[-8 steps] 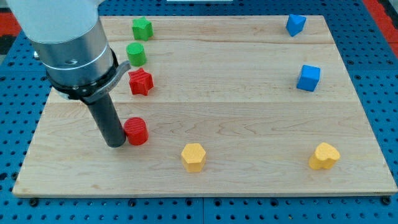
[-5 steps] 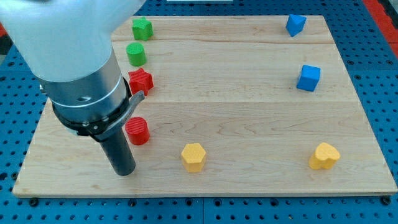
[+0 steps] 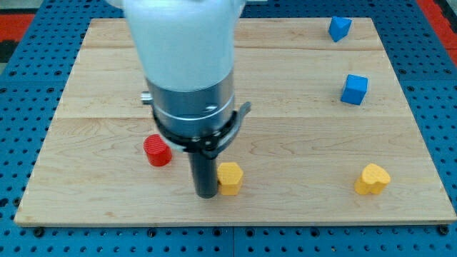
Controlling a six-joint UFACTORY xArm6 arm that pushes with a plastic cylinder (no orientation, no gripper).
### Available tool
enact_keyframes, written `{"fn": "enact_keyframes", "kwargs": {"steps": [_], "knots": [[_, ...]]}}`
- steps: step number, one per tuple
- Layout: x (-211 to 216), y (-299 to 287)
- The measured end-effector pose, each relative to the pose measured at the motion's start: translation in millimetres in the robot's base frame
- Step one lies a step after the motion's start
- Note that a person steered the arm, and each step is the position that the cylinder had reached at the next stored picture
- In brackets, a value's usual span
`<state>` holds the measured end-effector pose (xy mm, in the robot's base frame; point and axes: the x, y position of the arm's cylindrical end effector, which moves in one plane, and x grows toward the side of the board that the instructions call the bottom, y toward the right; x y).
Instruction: Move yellow hexagon towards center
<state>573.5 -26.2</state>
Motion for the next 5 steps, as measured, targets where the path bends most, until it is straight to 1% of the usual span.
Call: {"fn": "enact_keyframes", "kwargs": {"steps": [1,2,4,5], "knots": [[-13,29],[-18,38],[17,41],[17,61]]}}
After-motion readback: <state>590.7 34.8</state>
